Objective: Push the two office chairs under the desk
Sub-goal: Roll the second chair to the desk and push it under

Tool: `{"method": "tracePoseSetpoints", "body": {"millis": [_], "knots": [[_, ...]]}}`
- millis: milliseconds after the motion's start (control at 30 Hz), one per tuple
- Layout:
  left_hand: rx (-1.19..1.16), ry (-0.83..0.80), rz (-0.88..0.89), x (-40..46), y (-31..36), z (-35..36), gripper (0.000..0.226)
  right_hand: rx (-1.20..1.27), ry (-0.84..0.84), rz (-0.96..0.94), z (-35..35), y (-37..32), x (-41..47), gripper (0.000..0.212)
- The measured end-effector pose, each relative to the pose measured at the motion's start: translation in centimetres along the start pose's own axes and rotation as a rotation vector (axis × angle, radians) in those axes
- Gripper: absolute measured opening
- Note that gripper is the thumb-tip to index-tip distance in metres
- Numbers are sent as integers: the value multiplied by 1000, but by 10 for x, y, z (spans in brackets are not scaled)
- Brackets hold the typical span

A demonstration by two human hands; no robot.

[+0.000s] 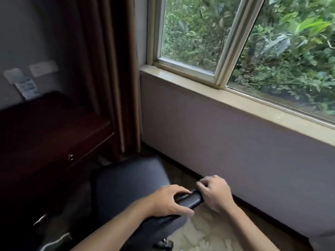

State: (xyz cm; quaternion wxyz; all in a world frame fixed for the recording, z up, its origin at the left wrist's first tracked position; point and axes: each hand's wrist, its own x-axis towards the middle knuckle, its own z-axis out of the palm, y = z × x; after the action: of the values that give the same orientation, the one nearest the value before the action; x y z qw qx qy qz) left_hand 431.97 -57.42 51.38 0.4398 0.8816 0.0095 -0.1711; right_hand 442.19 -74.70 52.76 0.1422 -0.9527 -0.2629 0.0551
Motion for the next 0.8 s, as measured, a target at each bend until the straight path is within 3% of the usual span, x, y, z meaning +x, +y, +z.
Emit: {"method": "tracePoseSetpoints", "body": {"millis": [133,267,433,567,800], "knots": [[81,2,-192,-29,-26,-24,64,203,266,-101,23,-14,-27,28],[179,21,-451,-39,-51,-30,57,269,301,-229,26,-3,-24,28],[223,158,-564,-13,-42,-8,41,309,249,-308,15,26,-6,30],[206,240,-695,4,-18,15,25,254,15,-404,3,72,27,39],[82,416,-794,45,10,37,22,227,-93,-420,-12,112,92,32]]}}
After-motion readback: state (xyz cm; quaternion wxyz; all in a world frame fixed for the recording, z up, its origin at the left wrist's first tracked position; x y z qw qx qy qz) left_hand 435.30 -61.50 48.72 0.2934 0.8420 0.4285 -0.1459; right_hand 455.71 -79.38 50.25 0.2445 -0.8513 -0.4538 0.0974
